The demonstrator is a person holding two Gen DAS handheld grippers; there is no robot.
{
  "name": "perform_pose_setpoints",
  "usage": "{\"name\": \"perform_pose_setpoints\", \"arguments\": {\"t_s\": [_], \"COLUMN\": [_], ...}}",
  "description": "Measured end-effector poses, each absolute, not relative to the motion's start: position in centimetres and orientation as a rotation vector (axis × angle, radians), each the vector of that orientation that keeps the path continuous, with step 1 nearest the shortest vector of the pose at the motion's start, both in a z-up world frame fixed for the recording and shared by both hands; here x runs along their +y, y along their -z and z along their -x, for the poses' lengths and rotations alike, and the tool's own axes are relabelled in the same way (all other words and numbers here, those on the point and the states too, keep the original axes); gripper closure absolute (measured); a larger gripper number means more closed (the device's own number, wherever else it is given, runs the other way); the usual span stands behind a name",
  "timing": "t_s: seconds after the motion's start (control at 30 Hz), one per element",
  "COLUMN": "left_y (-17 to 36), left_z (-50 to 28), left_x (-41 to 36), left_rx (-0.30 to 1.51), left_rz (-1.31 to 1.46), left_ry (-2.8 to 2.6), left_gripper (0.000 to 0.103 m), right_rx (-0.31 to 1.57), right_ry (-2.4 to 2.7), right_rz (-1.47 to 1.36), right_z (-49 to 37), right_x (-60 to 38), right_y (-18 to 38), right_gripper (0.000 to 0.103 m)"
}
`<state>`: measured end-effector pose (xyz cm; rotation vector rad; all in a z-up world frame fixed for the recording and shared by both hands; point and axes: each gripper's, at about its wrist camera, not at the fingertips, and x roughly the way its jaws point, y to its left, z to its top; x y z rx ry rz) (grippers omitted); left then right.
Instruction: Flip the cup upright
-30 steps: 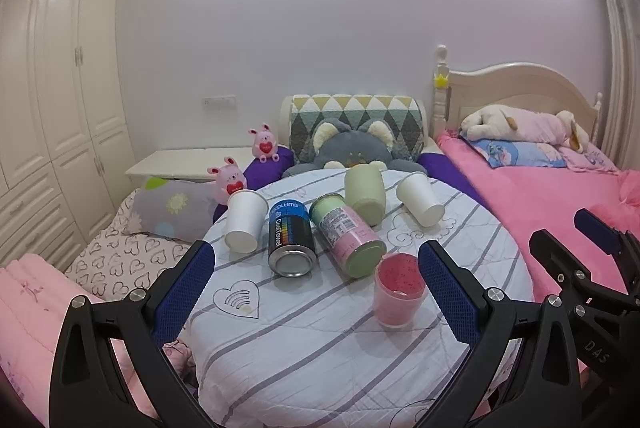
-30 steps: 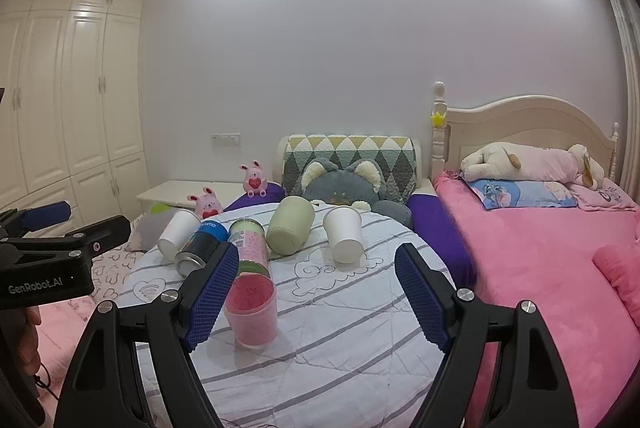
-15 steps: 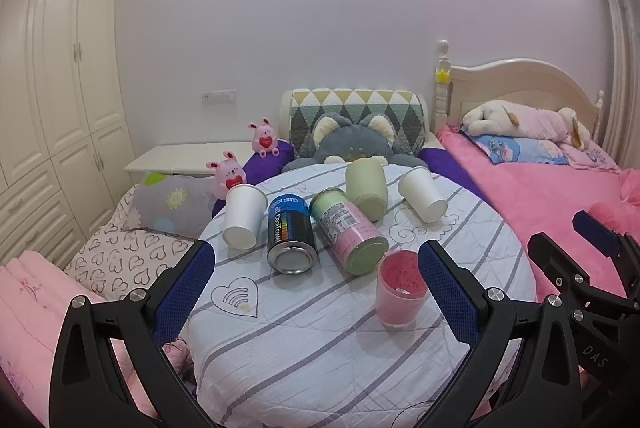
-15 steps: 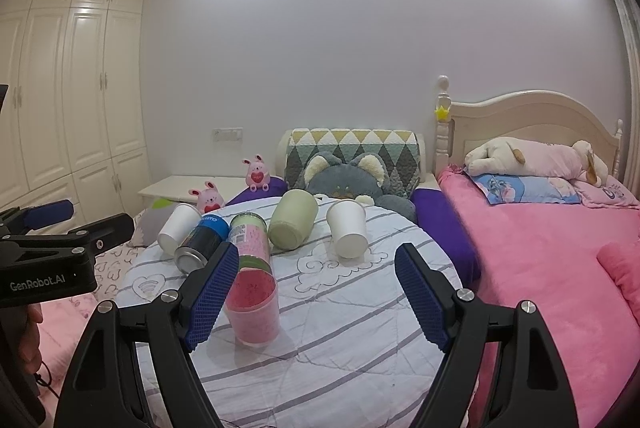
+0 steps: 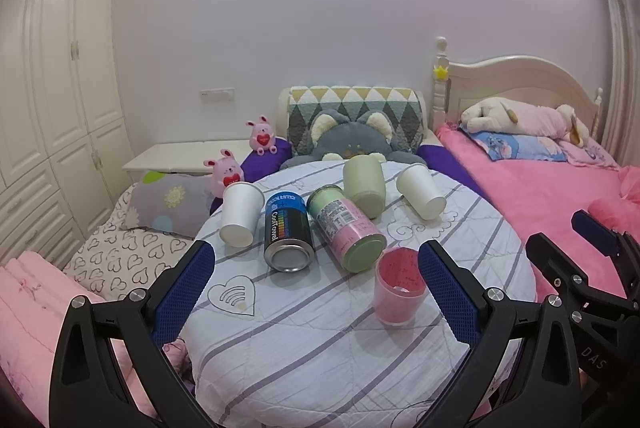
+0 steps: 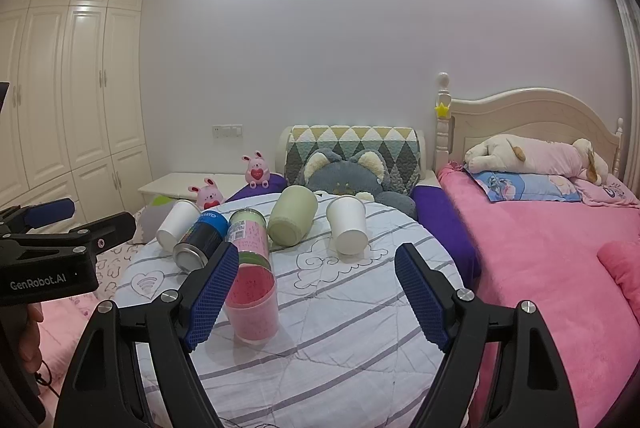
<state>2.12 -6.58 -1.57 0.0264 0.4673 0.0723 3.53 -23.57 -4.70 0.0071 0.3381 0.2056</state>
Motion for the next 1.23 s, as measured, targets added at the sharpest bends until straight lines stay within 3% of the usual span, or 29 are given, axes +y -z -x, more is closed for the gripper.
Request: {"name": "perform_pose_setpoints", "arguments": {"t_s": [1.23], "left_y": [3.0], "left_z": [-4.1], "left_x": [-7.3], "left_rx": [0.518], "left_rz": [-0.078], "left_ry": [-0.041], "left_gripper": [0.000], "right_rx": [0.412], "right_ry": [-0.196], "right_rz": [-0.002], "right_z": [-5.0], "right_x": [-24.0], "right_y": [6.4], "right_gripper": [0.021]}}
